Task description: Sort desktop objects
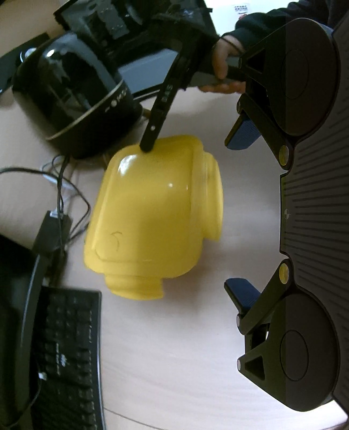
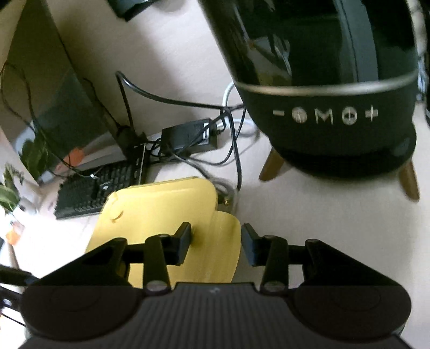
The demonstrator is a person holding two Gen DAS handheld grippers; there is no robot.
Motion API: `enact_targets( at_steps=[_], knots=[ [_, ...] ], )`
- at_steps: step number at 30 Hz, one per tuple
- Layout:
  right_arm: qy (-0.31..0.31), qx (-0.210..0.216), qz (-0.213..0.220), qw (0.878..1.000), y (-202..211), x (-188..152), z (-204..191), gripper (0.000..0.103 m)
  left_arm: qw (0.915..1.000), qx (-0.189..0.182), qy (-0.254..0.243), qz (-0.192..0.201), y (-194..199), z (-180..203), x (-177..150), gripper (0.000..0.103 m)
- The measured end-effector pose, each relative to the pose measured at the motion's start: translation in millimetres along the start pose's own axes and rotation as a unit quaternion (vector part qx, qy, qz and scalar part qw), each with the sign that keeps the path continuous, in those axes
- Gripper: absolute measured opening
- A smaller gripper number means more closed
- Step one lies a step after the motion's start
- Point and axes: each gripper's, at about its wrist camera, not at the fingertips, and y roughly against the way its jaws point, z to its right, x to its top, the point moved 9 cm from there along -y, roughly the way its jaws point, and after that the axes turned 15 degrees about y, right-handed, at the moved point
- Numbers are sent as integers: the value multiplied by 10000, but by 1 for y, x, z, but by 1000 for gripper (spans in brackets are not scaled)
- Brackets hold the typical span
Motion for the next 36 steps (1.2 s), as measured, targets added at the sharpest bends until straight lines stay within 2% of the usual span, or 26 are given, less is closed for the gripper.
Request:
enact_targets(
  at_steps=[3,4,6,9,12,14,15,17,19,21,23,25,28,29,30,31,34,36],
  knots=[
    [269,-117,-123,9995,-4,9,-3,45,10000,6,-60,-2,1,2,-1,103],
    [484,-111,-251,9985,-5,10,-9,49,10000,8,-74,9,2,2,-1,103],
    [833,-112,-518,9951,-3,9,-16,51,10000,-15,-69,29,3,2,-1,103],
    [1063,-42,-739,9916,4,3,-22,51,10000,-26,-28,46,1,1,0,103],
    [940,228,-870,9915,9,-2,-26,51,10000,-50,-12,27,0,2,-2,103],
    [947,119,-802,9922,9,0,-24,52,10000,-71,-32,11,0,3,-3,103],
    [920,70,-771,9927,9,1,-23,56,10000,-73,-38,4,-1,4,-3,103],
    [486,64,-749,9960,1,-2,-14,58,10000,-63,-50,-8,-2,4,-4,103],
    [-112,340,-780,9963,-6,-9,-15,58,10000,-45,-58,-6,-2,3,-5,103],
    [-92,447,-797,9958,-7,-14,-23,61,10000,-38,-24,3,-1,1,-5,103],
    [204,374,-876,9952,-6,-15,-31,64,10000,-14,32,2,-2,-2,-5,103],
    [467,175,-976,9940,1,-10,-33,62,10000,26,55,-16,0,-6,-9,103],
    [796,-184,-626,9947,27,16,-34,60,9998,81,162,-87,-1,-20,-18,103],
    [911,-226,-443,9946,34,27,-39,57,9995,126,248,-124,-3,-27,-21,103],
    [1028,-247,-269,9940,40,38,-45,44,9990,176,379,-177,-7,-34,-24,103],
    [1161,-136,-154,9930,39,49,-58,34,9982,226,511,-231,-11,-42,-26,103],
    [1677,427,-132,9848,11,57,-106,33,9957,303,811,-328,-19,-57,-33,103],
    [2180,824,-278,9721,-14,49,-147,33,9954,262,868,-300,-17,-60,-37,103]
  ],
)
